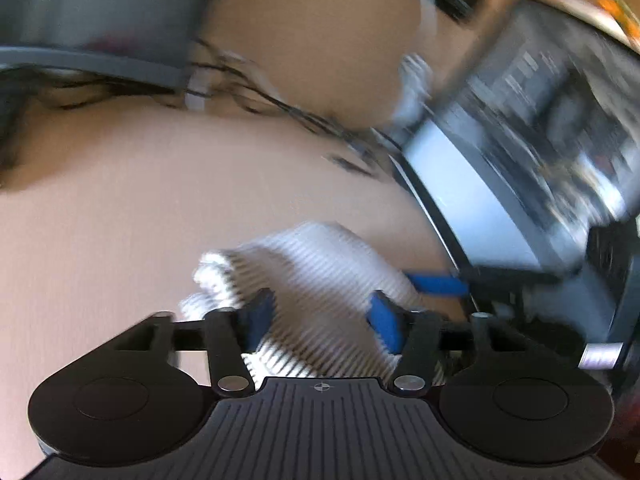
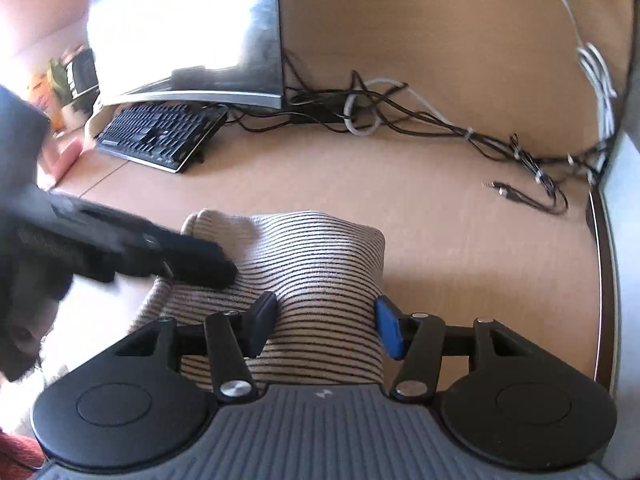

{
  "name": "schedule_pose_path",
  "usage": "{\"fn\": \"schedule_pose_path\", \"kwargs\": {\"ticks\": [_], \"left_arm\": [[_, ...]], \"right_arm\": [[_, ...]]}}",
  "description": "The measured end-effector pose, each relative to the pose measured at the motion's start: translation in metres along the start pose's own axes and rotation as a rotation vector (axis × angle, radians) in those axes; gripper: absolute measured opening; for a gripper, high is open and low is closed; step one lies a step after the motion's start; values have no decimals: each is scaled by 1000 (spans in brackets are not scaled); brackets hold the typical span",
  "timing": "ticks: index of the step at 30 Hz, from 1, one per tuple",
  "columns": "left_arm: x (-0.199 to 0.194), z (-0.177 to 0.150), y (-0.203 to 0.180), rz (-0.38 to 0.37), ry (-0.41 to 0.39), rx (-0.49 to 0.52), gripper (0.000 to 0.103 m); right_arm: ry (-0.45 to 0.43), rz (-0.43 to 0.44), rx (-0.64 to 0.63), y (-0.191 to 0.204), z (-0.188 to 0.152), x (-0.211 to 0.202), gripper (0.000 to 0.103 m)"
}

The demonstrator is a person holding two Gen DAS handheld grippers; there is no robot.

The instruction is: Fold clothes

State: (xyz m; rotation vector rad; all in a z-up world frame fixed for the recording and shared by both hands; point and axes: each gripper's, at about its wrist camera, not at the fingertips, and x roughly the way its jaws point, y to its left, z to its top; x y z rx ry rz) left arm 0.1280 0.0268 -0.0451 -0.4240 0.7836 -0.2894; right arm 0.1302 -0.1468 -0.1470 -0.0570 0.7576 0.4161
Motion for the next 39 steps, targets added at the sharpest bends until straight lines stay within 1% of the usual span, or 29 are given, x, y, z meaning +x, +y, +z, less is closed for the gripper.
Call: {"fn": "schedule_pose_path", "kwargs": {"ticks": [1, 2, 3, 6, 8, 9, 10, 11, 13, 15, 17, 19, 21, 23, 27, 29, 31, 34, 39], "left_arm": [[-10, -2, -1, 37, -25, -49, 88], [-20, -4, -2, 73, -49, -98, 92], [-28, -7, -4, 103, -62, -140, 92], [-24, -22, -14, 126, -15, -205, 95], [-10, -34, -23, 166, 33, -198, 95], [-3, -39, -26, 206, 56, -188, 95], [4, -44, -27, 237, 76, -187, 91], [9, -49, -26, 245, 94, -194, 88], [12, -55, -23, 225, 104, -212, 88], [14, -56, -23, 224, 104, -213, 88], [15, -56, -23, 229, 104, -205, 88], [16, -55, -23, 231, 107, -193, 88], [16, -55, -24, 231, 111, -182, 88], [17, -57, -25, 219, 118, -180, 88], [19, -64, -20, 172, 131, -198, 86], [16, -68, -12, 124, 126, -236, 79], [12, -71, -5, 76, 117, -268, 76], [8, -70, 3, 67, 107, -263, 75], [-7, -54, 37, 98, 81, -289, 75]], "right_arm": [[-1, 11, -6, -2, 0, 0, 54], [-1, 24, -17, -1, 1, -1, 54], [-1, 36, -29, -3, 1, -1, 55], [-2, 72, -62, -5, -1, -2, 57], [-1, 99, -78, -7, -1, -4, 58], [-2, 114, -76, -8, -1, -6, 58], [-2, 129, -75, -9, 0, -8, 59], [-3, 140, -68, -11, 1, -10, 59], [-4, 159, -55, -15, 1, -14, 59], [0, 174, -40, -18, 0, -18, 63], [11, 182, -21, -20, -2, -19, 72], [26, 187, 2, -21, -5, -18, 77], [44, 195, 25, -22, -9, -16, 79], [74, 211, 50, -25, -12, -11, 84], [134, 278, 110, -32, -18, 3, 84], [160, 305, 161, -37, -20, 11, 84], [176, 336, 206, -39, -19, 17, 84], [194, 363, 205, -32, -13, 28, 83], [200, 387, 167, -4, 10, 52, 83]]}}
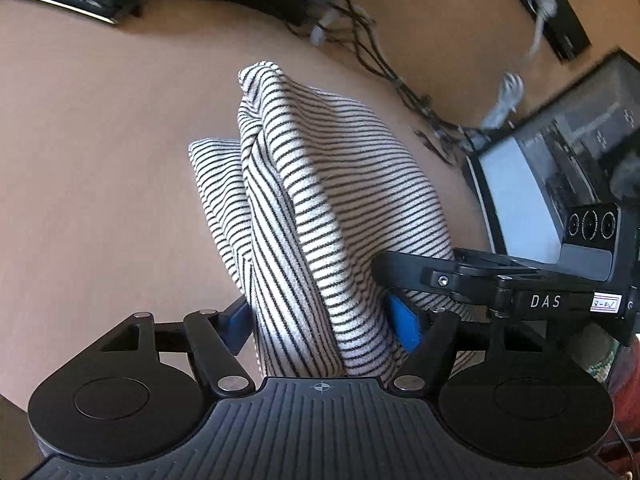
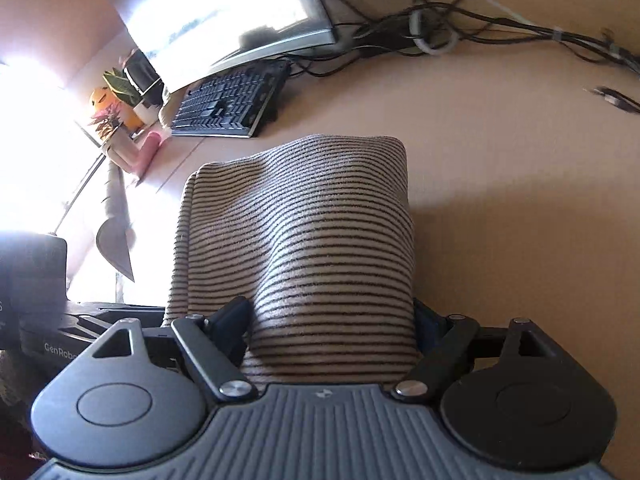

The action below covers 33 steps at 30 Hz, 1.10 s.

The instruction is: Fold clothes

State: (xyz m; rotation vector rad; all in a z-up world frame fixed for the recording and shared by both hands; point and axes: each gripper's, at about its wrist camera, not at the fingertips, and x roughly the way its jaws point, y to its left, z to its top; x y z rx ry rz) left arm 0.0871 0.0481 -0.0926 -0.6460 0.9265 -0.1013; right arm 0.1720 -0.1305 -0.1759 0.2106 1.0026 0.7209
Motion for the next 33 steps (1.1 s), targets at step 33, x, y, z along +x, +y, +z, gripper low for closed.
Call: {"fn": "schedule_pose_path", "kwargs": {"ticks": [33], "left_arm": [[-96, 108, 140, 90, -176, -44, 65]], "right_arm": [[-149, -98, -486, 157, 73, 85, 85]]}}
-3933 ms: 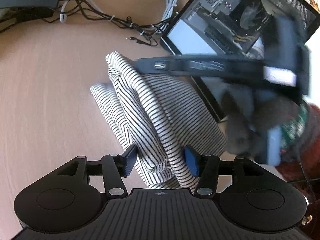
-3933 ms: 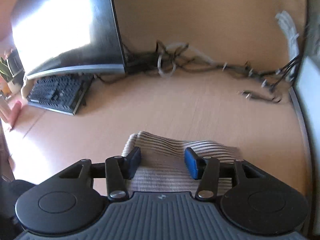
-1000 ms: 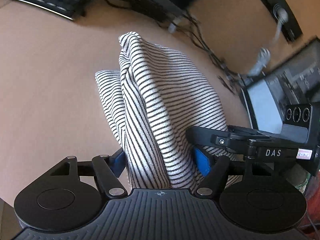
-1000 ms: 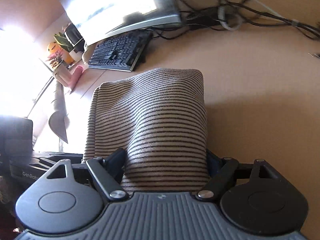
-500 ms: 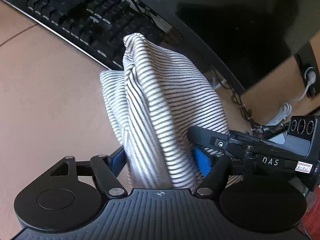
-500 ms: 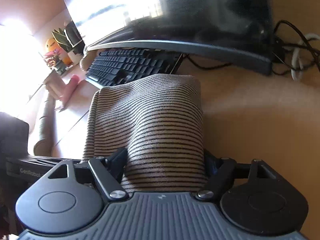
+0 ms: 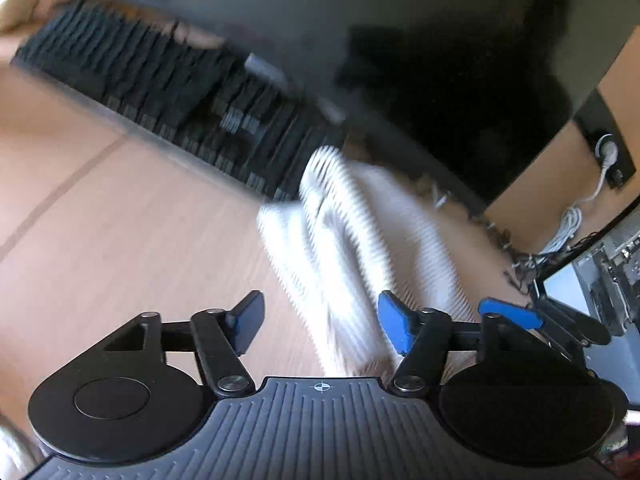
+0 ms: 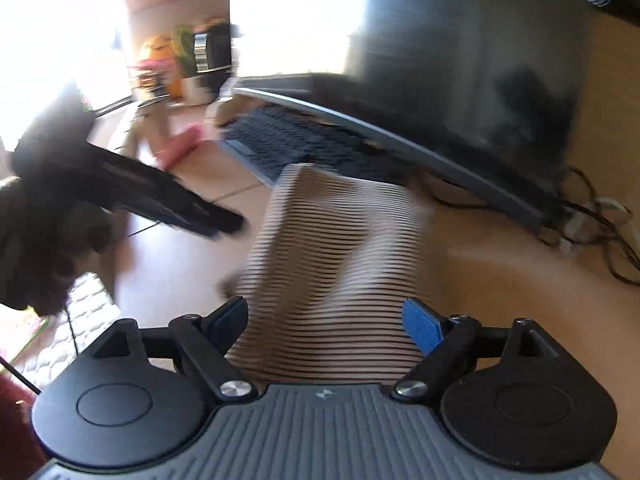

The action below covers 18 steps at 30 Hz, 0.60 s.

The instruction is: Fold clothes

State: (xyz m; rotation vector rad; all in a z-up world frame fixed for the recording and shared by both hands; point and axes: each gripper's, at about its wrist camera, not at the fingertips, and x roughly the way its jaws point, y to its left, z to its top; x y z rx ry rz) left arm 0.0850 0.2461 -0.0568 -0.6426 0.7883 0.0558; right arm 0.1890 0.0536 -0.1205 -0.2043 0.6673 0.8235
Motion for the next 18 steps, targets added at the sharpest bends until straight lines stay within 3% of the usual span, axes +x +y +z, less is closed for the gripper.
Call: {"fn": "schedule_pose_path", "kwargs": {"ticks": [1, 4, 5, 6, 8, 9, 10, 11, 13, 18], "left_arm": [[0, -4, 5, -2, 7, -31, 63], [-5, -10, 15, -13, -7, -99, 61], [-7, -9, 14, -18, -17, -103, 61], [-7, -9, 13, -23, -24, -104, 61], [-4, -10, 9, -38, -28, -94, 61], [-1, -10, 7, -44, -28, -89, 61], [4, -9, 3, -49, -26, -83, 61], [10, -9, -1, -57, -24, -74, 56], [21, -11, -12, -80, -13, -46, 50], [40, -28, -49, -140, 37, 52, 50]], "right_arm": [[7, 27, -51, 11, -2, 6, 85], [37, -5, -215, 33, -11, 30, 85], [49, -27, -270, 38, -15, 39, 79], [56, -42, -303, 36, -14, 39, 72], [68, -72, -368, 32, -12, 40, 38], [75, -87, -400, 30, -11, 40, 31], [81, -65, -367, 23, -4, 34, 16], [87, -40, -331, 15, 3, 28, 11], [62, -5, -219, -4, 21, 13, 11], [-36, 139, 54, -44, 68, -19, 11]]}}
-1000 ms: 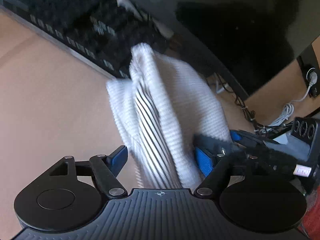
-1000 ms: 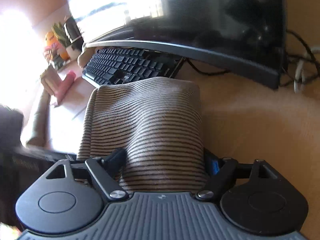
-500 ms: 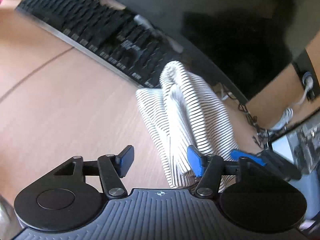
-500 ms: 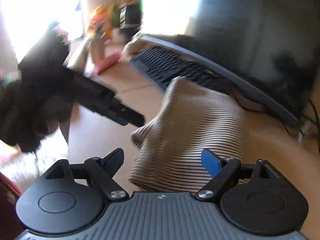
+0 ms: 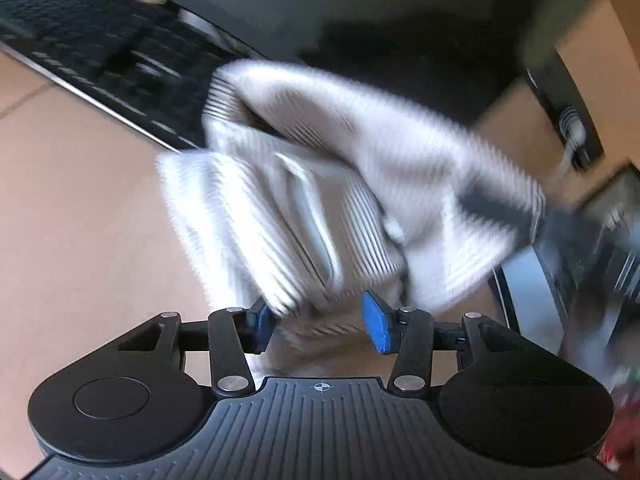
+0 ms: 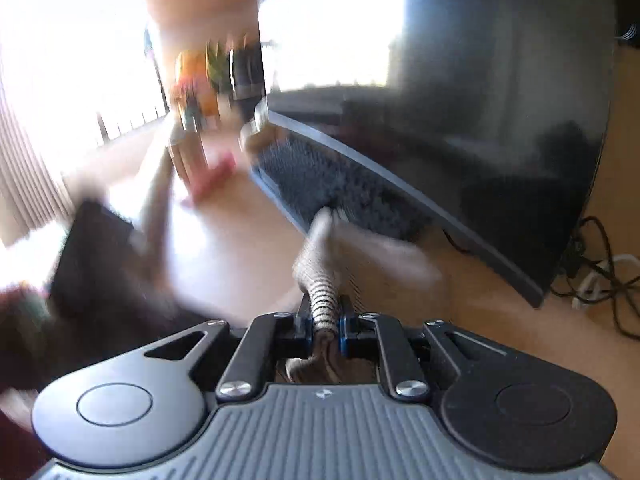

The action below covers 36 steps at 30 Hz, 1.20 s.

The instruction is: Fold clothes

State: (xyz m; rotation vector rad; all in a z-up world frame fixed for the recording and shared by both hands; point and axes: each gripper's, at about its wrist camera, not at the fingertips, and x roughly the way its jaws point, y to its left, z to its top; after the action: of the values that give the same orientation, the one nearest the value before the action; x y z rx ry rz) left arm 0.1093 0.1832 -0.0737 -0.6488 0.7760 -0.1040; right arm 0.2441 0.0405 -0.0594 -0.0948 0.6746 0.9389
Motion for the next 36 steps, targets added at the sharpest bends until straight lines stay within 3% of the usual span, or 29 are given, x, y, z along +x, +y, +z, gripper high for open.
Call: {"fn": "schedule_pose_path", "kwargs": {"ticks": [4, 7, 10, 12, 15, 18, 25, 26, 27, 28, 29, 32, 36], "left_arm": [[23, -15, -17, 8, 42, 85, 51], [31, -23, -23, 4, 40, 123, 53], [28, -31, -24, -7, 58, 136, 54], [23, -38, -22, 5, 88, 137, 55], [4, -51, -11, -3, 98, 125, 63], [-19, -65, 5, 7, 101, 75, 77], [-63, -80, 50, 92, 44, -82, 78], [-67, -79, 54, 105, 32, -103, 78], [-71, -78, 59, 118, 20, -124, 78], [-75, -76, 62, 131, 6, -141, 78], [-78, -72, 65, 139, -8, -152, 78], [-79, -59, 71, 149, -41, -171, 81], [-82, -42, 70, 128, -80, -159, 81]], "right_arm": [[15, 123, 61, 1, 14, 17, 11], [92, 164, 33, 12, 9, 50, 11], [176, 143, -42, 26, -7, 75, 11], [202, 71, -165, 37, -24, 80, 11], [171, 2, -319, 50, -37, 78, 13], [148, -26, -389, 60, -43, 79, 22], [108, -92, -504, 80, -67, 91, 69], [107, -97, -525, 83, -71, 92, 70], [102, -115, -562, 86, -76, 94, 70], [94, -138, -604, 89, -79, 98, 60], [85, -157, -638, 90, -81, 97, 44], [67, -160, -673, 86, -75, 82, 26], [81, -121, -721, 79, -62, 57, 23]]}}
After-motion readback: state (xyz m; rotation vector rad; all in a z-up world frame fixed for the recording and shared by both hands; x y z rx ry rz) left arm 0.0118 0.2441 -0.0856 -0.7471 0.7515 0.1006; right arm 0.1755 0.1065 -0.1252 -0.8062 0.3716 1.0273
